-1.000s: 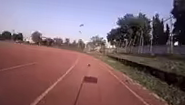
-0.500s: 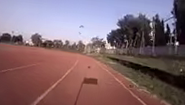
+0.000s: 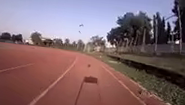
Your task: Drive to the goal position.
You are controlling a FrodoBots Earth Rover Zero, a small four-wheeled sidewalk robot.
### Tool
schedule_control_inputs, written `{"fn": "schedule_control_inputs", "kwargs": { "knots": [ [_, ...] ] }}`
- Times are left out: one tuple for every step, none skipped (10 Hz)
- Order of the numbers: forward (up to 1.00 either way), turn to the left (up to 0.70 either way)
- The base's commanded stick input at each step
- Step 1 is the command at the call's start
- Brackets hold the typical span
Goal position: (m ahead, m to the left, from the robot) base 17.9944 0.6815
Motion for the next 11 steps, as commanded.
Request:
{"fn": "schedule_control_inputs", "kwargs": {
  "knots": [
    [0.7,0.0],
    [0.7,0.0],
    [0.7,0.0],
    [0.7,0.0],
    [0.7,0.0],
    [0.7,0.0],
    [0.7,0.0],
    [0.7,0.0],
    [0.7,0.0],
    [0.7,0.0],
    [0.7,0.0]
  ]
}}
